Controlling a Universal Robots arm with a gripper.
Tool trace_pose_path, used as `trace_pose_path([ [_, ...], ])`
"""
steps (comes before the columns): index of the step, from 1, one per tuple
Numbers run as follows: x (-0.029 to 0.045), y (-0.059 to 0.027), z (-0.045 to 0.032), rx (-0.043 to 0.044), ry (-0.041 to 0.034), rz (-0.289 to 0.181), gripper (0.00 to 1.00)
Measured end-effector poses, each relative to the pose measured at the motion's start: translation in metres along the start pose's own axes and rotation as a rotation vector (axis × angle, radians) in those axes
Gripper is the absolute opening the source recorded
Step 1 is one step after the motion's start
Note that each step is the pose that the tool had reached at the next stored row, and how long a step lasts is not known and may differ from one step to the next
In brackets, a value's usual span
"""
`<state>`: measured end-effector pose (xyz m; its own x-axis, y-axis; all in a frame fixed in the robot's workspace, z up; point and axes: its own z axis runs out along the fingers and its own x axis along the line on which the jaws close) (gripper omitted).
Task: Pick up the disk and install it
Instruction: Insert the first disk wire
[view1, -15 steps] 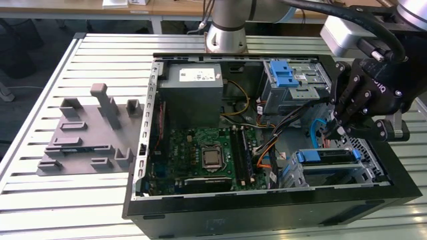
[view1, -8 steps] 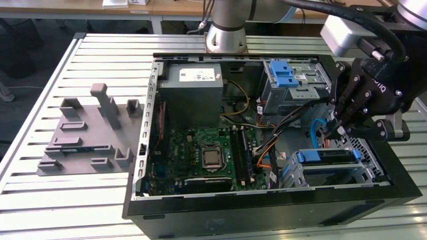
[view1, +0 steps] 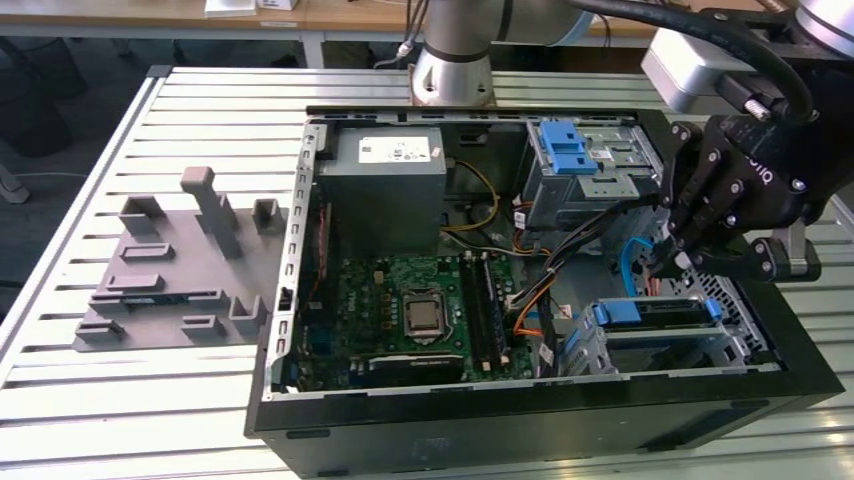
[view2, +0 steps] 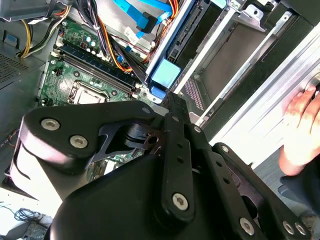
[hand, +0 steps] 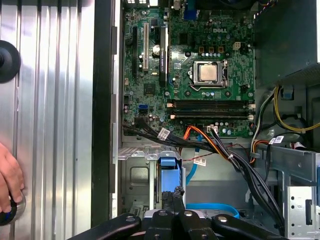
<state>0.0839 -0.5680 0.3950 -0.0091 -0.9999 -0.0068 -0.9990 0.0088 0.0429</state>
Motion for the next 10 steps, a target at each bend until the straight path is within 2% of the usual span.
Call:
trace_pose_path([
  [5, -0.0006, -0.0002, -0.0003, 0.0000, 0.0004, 0.000, 0.11],
  [10, -0.0035, -0.0044, 0.0001, 0.0000, 0.0002, 0.000, 0.11],
])
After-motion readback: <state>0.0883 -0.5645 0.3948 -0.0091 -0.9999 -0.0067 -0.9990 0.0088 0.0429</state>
